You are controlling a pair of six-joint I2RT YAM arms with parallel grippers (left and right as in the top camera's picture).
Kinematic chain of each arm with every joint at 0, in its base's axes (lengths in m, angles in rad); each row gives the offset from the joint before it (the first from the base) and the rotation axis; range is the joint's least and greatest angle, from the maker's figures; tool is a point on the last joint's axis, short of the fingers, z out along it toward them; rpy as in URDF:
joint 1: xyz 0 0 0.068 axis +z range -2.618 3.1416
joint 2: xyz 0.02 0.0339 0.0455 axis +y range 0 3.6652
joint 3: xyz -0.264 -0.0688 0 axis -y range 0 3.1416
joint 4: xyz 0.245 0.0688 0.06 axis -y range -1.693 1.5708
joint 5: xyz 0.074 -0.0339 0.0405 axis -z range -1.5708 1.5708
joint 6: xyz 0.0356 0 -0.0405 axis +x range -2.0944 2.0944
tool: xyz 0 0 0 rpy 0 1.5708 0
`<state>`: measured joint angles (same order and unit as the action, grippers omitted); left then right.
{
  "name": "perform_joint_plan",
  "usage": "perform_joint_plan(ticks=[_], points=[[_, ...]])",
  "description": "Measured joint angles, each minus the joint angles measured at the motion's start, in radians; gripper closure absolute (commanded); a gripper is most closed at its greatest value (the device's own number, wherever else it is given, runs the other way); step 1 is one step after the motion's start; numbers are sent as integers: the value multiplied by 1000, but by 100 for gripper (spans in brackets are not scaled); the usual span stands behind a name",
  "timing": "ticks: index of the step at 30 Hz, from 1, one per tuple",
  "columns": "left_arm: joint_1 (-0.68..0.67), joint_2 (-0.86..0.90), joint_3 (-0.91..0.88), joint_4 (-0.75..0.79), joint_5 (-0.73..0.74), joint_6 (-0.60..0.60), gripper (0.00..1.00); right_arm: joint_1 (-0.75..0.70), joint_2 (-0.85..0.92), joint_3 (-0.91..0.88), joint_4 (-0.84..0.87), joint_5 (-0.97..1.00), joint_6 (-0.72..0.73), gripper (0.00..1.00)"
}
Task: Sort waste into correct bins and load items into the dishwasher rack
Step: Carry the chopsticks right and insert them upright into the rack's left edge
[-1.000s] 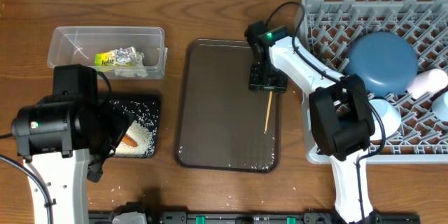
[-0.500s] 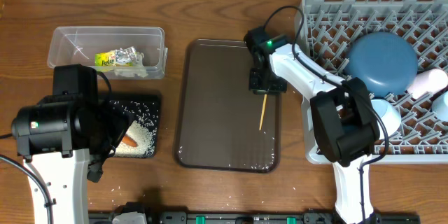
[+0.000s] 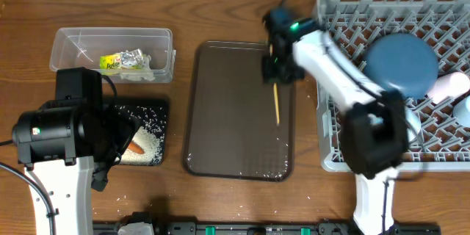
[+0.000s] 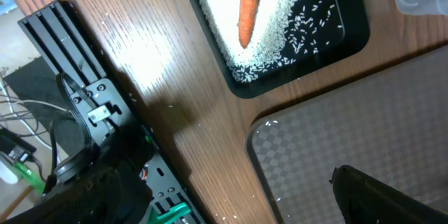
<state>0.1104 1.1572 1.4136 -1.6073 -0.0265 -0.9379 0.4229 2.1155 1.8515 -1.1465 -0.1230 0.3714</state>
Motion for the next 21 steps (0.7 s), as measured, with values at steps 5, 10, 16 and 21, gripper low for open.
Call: perform_joint_plan(ticks=[5,10,16,21], points=[[0,0,0,0,0,0,2,-96,-203,79,-27,-3,-129,99],[0,0,0,0,0,0,2,-216,-312,100,-42,12,-243,99],[0,0,0,0,0,0,2,-309,-242,77,-27,33,-309,99],[0,0,0,0,0,0,2,-342,-163,70,-19,47,-324,98]])
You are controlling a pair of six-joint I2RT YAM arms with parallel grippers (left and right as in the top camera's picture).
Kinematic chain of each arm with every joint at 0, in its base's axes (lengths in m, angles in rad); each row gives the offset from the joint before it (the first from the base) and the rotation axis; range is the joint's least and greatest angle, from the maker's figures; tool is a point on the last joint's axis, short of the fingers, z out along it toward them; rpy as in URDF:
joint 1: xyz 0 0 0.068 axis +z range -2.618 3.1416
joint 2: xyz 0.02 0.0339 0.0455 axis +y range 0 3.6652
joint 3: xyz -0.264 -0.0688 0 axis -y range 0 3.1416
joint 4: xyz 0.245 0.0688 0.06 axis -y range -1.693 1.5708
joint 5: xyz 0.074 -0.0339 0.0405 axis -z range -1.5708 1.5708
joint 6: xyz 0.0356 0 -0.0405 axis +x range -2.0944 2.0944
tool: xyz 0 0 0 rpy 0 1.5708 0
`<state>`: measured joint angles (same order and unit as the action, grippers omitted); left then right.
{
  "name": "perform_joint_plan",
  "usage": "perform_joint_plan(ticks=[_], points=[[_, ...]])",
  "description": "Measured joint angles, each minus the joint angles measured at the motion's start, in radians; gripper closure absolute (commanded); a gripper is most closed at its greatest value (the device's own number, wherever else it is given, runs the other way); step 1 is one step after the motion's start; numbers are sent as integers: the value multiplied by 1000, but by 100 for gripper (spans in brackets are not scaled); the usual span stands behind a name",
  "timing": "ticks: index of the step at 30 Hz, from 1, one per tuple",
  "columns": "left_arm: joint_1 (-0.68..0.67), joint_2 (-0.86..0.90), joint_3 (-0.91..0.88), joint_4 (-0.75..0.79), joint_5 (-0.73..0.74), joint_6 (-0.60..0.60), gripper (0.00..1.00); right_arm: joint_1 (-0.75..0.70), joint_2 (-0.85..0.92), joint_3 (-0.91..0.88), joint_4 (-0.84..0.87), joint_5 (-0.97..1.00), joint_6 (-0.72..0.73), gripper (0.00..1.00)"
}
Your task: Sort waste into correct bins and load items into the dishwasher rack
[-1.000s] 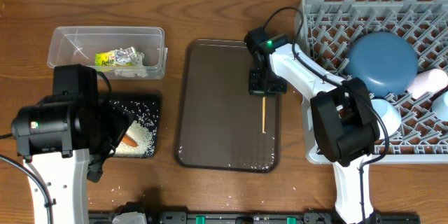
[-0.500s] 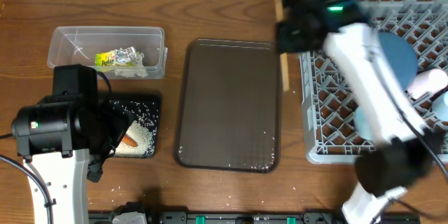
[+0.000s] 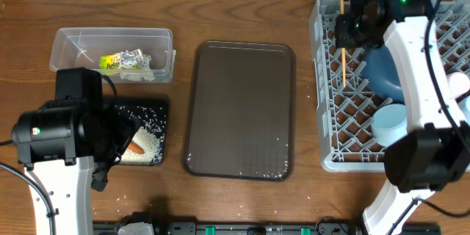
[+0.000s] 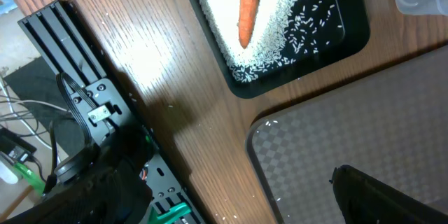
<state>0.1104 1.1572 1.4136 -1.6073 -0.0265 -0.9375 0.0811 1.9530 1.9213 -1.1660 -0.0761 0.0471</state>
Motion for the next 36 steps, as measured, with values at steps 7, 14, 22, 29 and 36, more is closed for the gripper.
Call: perform_joint_plan(ticks=[7,14,22,29,36], points=[[0,0,0,0,0,0,2,0,84,-1,-4,5,-6,41],[0,0,0,0,0,0,2,0,101,-3,-51,3,29,43],[0,0,0,0,0,0,2,0,60,-6,-232,-34,101,1],[0,0,0,0,0,0,2,12,-142,-6,-439,-73,176,1],[0,0,0,0,-1,0,2,164,-412,-169,-413,-47,218,1]])
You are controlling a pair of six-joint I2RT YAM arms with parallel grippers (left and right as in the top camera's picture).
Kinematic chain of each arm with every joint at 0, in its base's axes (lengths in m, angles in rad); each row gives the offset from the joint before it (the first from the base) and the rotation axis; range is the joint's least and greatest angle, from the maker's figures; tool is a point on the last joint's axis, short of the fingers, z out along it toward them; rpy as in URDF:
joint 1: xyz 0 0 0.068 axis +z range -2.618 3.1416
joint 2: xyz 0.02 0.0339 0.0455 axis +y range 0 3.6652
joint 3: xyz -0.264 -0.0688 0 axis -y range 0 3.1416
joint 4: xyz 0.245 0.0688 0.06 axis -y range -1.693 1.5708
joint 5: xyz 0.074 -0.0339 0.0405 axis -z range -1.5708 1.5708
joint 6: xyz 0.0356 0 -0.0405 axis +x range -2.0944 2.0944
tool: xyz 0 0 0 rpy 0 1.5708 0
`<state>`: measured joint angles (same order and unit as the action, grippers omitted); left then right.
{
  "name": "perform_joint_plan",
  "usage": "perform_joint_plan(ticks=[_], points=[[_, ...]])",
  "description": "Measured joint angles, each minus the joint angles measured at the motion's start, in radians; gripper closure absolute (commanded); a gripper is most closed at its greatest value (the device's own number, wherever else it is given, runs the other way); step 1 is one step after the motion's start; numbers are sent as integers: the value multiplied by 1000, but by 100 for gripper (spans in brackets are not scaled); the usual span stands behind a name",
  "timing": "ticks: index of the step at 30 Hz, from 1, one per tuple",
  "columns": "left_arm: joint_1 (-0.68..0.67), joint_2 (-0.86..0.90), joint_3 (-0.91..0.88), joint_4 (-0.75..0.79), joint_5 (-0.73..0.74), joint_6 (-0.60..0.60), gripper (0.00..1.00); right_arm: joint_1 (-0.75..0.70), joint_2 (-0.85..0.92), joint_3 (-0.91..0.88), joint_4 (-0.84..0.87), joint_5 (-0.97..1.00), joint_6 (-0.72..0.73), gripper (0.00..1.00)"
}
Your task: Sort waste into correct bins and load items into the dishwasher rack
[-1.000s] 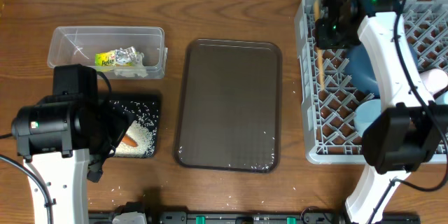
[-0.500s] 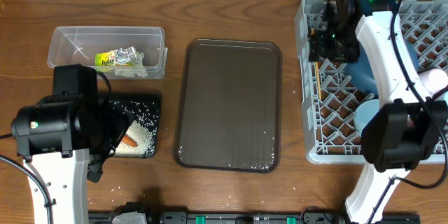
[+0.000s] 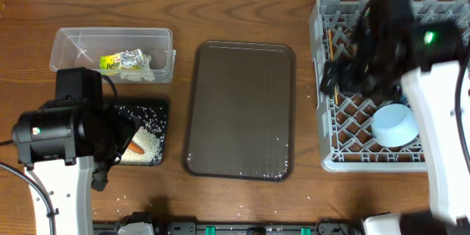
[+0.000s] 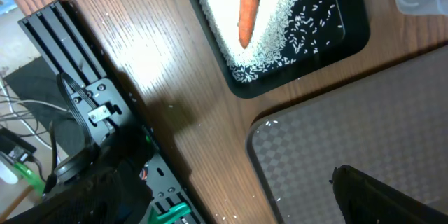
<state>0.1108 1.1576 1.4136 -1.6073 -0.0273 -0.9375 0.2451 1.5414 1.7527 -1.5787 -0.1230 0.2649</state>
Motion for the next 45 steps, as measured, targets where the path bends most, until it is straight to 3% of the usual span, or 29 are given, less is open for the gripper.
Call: perform_joint_plan(ticks=[6,10,34,39,45], points=[[0,0,-1,0,-2,0,2,218,-217,-272,91,139,149,1],[0,0,-1,0,-2,0,2,278,-301,-364,87,191,210,1],[0,0,-1,0,-2,0,2,300,-324,-409,101,216,254,1],[0,0,-1,0,-3,0,2,300,-404,-537,344,213,248,1],[0,0,-2,0,-2,0,2,300,-677,-896,772,127,153,1]])
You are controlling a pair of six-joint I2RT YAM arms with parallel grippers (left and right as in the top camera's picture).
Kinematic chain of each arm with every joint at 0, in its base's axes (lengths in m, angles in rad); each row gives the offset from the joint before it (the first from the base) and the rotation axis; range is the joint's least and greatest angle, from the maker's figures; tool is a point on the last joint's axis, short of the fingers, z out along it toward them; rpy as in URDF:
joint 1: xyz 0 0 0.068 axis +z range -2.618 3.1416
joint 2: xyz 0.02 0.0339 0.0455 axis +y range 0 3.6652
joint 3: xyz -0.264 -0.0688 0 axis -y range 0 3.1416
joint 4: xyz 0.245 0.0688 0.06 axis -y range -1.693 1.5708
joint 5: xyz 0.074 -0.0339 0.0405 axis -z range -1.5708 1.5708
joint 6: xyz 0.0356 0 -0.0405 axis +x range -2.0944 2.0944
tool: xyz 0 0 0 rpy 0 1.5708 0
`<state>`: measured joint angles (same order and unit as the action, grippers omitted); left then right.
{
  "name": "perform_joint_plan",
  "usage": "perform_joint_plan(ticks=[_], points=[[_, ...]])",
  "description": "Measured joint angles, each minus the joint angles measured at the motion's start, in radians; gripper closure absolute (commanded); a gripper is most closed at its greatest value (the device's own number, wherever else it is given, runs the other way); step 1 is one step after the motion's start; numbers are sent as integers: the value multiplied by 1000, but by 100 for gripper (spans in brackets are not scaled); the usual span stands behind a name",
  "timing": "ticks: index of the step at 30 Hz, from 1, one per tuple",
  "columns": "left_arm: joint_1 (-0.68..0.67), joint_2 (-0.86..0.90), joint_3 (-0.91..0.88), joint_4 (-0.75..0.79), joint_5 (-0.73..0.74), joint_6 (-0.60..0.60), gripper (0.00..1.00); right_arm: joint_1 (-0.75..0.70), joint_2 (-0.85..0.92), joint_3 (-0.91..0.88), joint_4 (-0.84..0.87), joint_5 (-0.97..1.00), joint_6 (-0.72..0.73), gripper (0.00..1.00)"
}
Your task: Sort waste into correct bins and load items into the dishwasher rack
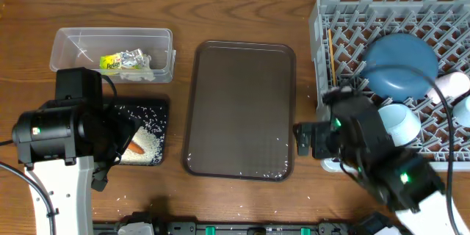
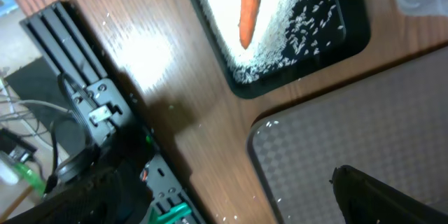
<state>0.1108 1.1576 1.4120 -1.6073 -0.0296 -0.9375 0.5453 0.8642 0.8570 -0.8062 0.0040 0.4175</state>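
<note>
A wooden chopstick [image 1: 330, 50] stands in the left side of the grey dishwasher rack [image 1: 320, 81], beside a blue bowl [image 1: 400, 64] and a white cup [image 1: 396, 121]. My right gripper [image 1: 302, 139] hangs open and empty, low between the brown tray [image 1: 239, 110] and the rack's front left corner. My left gripper [image 1: 110, 163] is mostly hidden under its arm, over the black tray [image 1: 150, 106] of rice. In the left wrist view the carrot [image 2: 250, 3] lies on the rice, and only one dark finger [image 2: 381, 197] shows, with nothing held.
A clear bin [image 1: 114, 55] with wrappers sits at the back left. A pink item [image 1: 449, 84] lies at the rack's right side. Rice grains are scattered on the table by the front edge [image 1: 125, 200]. Black rails [image 2: 70, 63] run along the table's front.
My right arm has drawn back from over the rack to the front, its gripper now low beside the rack's front left corner. The chopstick stays in the rack. The left arm is unmoved.
My right gripper was on the chopstick at the brown tray's right edge. Then it held the chopstick over the rack's back left. Later the chopstick stood in the rack with the arm above it. Now the arm is back near the front.
</note>
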Motion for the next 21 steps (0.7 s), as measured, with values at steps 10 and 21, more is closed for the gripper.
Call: perform_joint_plan(ticks=[10,21], points=[[0,0,-1,0,0,0,2,-59,-603,-436,314,-102,-110,1],[0,0,-1,0,0,0,2,-255,-847,-658,621,-139,-176,1]])
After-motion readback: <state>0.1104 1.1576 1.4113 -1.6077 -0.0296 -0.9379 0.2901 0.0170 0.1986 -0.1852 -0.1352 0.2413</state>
